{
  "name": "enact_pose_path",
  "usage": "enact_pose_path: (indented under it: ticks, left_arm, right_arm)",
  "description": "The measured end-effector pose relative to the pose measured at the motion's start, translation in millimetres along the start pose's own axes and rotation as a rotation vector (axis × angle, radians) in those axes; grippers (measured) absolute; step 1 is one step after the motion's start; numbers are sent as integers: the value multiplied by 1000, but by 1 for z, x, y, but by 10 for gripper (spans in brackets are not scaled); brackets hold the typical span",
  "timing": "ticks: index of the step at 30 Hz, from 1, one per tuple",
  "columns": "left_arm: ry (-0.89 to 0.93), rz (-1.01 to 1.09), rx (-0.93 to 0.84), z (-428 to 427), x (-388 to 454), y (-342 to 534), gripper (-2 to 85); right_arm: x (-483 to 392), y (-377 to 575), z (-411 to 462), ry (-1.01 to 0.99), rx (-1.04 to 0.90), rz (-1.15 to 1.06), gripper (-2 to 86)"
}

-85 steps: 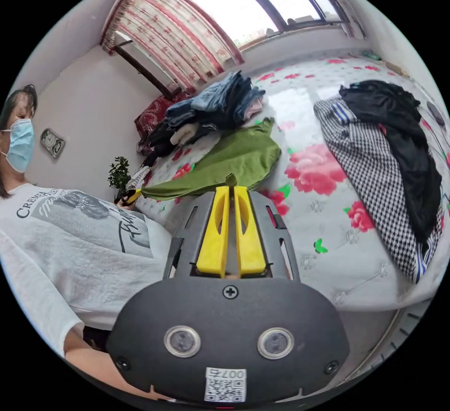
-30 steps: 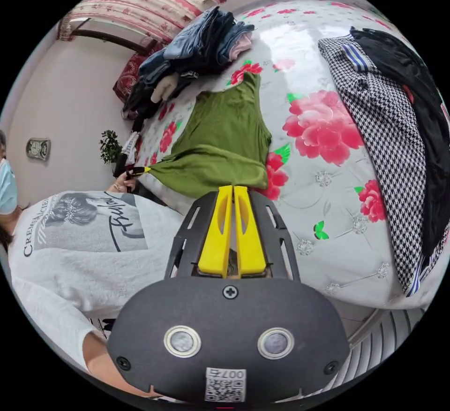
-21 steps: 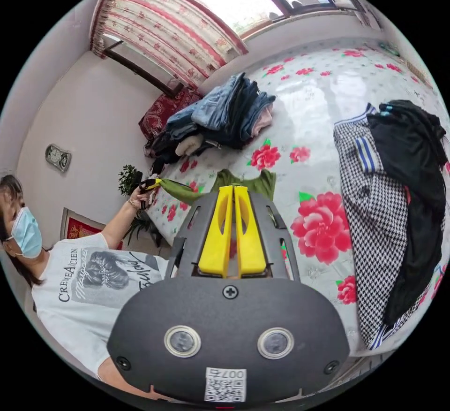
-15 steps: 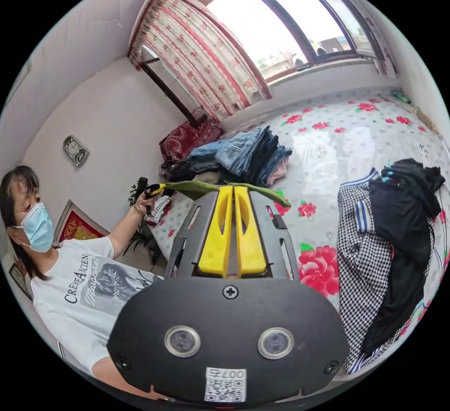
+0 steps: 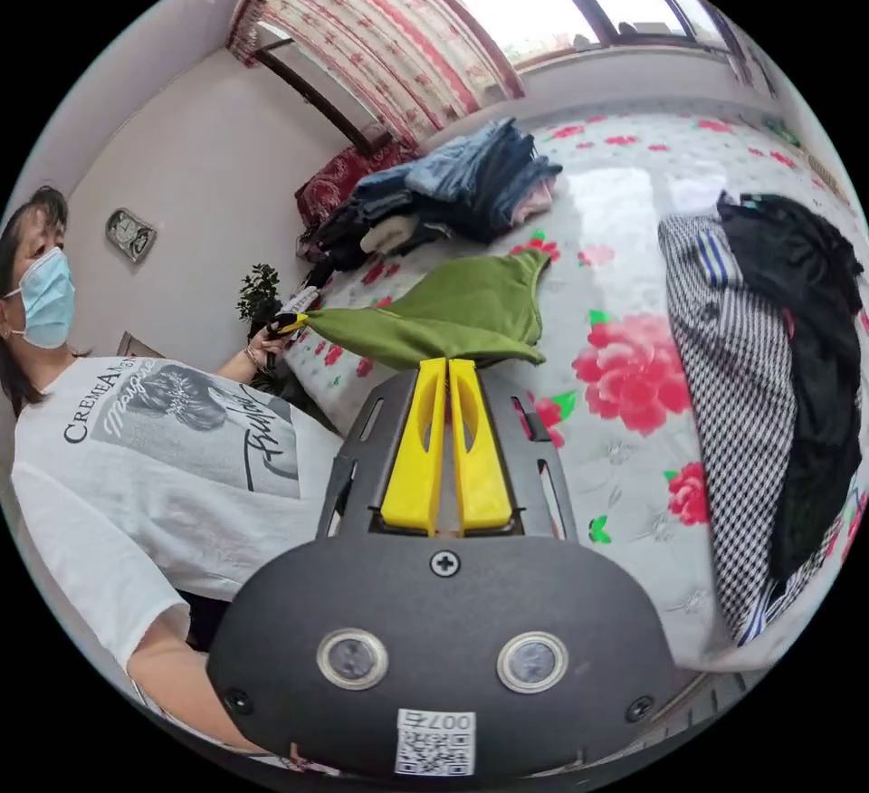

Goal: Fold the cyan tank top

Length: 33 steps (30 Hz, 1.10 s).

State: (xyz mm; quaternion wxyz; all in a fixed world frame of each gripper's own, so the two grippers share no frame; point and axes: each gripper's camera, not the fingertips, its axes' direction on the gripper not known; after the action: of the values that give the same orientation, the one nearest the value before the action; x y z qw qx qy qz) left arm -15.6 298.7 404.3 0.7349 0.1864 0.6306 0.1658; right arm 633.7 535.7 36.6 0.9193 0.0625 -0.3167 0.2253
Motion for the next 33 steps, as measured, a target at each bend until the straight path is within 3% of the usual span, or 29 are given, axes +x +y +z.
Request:
enact_pose_path:
  ticks: [5,12,22,27,33]
  left_arm:
    - [14,-275,-23,12,-73,88,-10]
    - [52,-254,3,-10,-50,110,-9]
    - [40,-278,31,25,-60,-55,-8]
    - [51,-384,42,72,-101,-145,16]
    - [-126,-381,170,85,-113,-181,66]
  right_arm:
    - [29,60,51,-93,-88,201,-3]
    - [26,73,46,-181,-95,273,-3]
    - [67,-68,37,-251,-8,342,-3]
    - [102,-156,76,-62,18,453,0]
    - [100,-151,99,31,121,516,19]
